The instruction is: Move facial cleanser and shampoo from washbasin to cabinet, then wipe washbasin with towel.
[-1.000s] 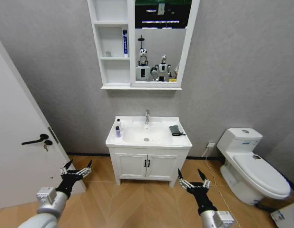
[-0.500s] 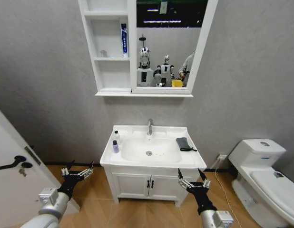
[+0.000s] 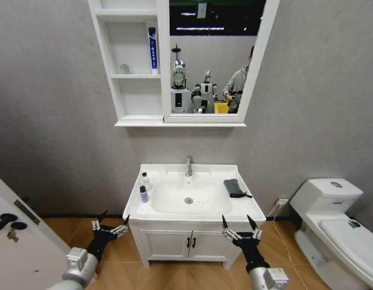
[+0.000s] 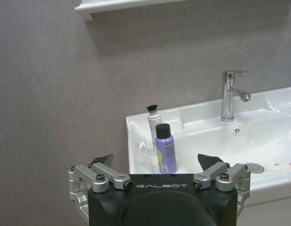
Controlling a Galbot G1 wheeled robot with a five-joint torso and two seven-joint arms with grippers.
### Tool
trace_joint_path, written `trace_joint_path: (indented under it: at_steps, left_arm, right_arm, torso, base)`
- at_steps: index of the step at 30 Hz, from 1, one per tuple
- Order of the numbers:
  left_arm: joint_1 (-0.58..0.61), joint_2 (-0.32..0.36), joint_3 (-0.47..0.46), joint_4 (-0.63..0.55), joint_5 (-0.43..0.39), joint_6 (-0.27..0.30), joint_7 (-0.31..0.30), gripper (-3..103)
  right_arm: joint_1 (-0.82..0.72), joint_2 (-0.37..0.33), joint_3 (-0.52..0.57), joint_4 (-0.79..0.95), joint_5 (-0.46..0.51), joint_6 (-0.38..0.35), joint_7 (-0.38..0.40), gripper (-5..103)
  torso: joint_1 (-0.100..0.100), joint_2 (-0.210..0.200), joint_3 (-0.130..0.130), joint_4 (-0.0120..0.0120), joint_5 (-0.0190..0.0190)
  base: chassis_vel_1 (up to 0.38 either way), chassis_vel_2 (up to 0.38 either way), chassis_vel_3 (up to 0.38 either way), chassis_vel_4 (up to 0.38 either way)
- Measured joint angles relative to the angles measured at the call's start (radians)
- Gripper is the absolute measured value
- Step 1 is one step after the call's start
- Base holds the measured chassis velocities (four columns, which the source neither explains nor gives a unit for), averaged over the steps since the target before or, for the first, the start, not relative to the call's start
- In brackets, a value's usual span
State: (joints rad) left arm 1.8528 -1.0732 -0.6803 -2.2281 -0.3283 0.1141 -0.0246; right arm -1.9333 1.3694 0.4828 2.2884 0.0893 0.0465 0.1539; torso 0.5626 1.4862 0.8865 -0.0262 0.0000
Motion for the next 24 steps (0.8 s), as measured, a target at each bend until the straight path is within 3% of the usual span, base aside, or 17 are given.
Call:
trace_joint_path:
  at_steps: [8, 14, 24]
  left_arm:
    - [-0.079, 0.040, 0.090, 0.096, -0.024, -0.010, 0.042, 98]
    - [-0.206, 0.063, 0.160, 0.178, -0.090, -0.013, 0.053, 98]
    - [-0.449, 0.066, 0.286, 0.358, -0.143, 0.023, -0.012, 98]
  right_arm:
    - [0.010, -0.003, -0.025, -0.031, -0.004, -0.004, 0.001, 100]
    - [0.016, -0.011, -0.018, -0.051, 0.014, -0.005, 0.001, 100]
    - [0.024, -0.005, -0.012, -0.084, 0.023, -0.005, 0.002, 100]
  torso:
    - [0.001, 0.000, 0.000, -0.0001, 0.0000]
    - [0.001, 0.000, 0.000, 0.0000, 0.0001]
    - [0.001, 0.000, 0.000, -0.0002, 0.0000]
  base:
    - [0.000, 0.000, 0.000, 0.000]
    - [0.000, 0.000, 0.000, 0.000]
    - [0.000, 0.000, 0.000, 0.000]
